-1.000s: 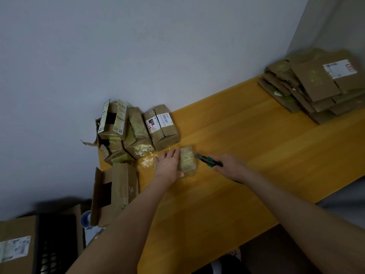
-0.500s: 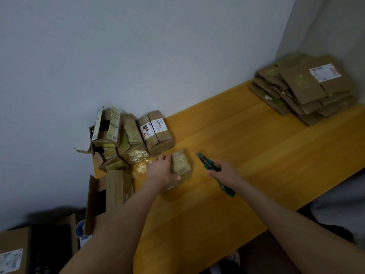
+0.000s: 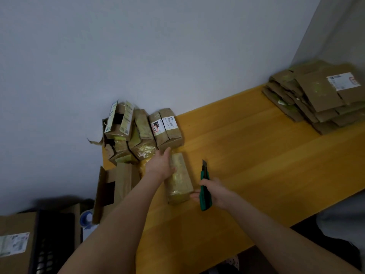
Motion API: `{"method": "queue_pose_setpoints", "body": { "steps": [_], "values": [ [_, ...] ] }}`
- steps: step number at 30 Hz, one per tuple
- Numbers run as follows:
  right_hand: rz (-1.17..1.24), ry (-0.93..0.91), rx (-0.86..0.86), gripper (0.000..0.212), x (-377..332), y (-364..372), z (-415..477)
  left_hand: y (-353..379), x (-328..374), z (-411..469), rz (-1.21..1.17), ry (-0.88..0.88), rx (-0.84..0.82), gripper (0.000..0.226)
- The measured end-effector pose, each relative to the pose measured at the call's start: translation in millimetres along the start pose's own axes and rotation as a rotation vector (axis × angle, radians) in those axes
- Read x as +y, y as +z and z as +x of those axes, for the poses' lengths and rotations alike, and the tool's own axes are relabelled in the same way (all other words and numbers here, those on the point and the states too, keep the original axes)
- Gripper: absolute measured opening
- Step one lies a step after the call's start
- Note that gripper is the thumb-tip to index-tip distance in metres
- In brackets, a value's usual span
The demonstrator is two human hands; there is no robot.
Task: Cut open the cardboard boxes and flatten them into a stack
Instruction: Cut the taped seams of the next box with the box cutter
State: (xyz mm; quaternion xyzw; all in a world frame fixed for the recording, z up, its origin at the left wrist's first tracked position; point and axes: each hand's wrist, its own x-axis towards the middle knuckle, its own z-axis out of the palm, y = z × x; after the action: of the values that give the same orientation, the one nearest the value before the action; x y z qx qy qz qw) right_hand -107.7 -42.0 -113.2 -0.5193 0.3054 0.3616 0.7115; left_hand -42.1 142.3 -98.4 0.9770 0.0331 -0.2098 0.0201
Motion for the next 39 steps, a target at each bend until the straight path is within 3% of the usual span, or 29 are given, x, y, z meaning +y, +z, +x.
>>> {"method": "queue_pose_setpoints", "body": {
  "steps": [3, 7, 10, 13, 16, 23, 26, 30, 39],
  "values": [
    [-0.03, -0.148, 0.1, 0.047, -16, -2, 8, 3, -10, -6, -0.093, -0.168, 0.03, 0.08],
    [-0.142, -0.305, 0.176, 0.043, -48, -3, 17, 12, -19, -18, -0.198, -0.159, 0.029, 0.083],
    [-0.266, -0.352, 0.157, 0.044, -58, 4, 18, 14, -13, -29, 0.011, -0.124, 0.0, 0.101],
    [-0.34, -0.379, 0.162, 0.044, -53, 7, 20, 12, -4, -31, 0.128, 0.051, 0.065, 0.123],
    [-0.352, -0.374, 0.171, 0.042, -48, 4, 20, 14, 18, -30, 0.135, 0.248, -0.017, 0.132],
    [-0.503, -0.34, 0.179, 0.043, -42, -30, 10, 22, 34, -24, 0.159, 0.138, 0.025, 0.109],
    [-0.752, -0.402, 0.195, 0.046, -29, -40, 7, 14, 27, -19, 0.149, 0.141, 0.006, 0.104],
    [-0.949, -0.46, 0.279, 0.051, -21, -42, 6, 9, 27, -12, 0.132, 0.145, -0.038, 0.104],
    [-1.121, -0.426, 0.21, 0.053, -26, -41, 0, 9, 26, -7, 0.113, 0.146, -0.05, 0.107]
  ]
}}
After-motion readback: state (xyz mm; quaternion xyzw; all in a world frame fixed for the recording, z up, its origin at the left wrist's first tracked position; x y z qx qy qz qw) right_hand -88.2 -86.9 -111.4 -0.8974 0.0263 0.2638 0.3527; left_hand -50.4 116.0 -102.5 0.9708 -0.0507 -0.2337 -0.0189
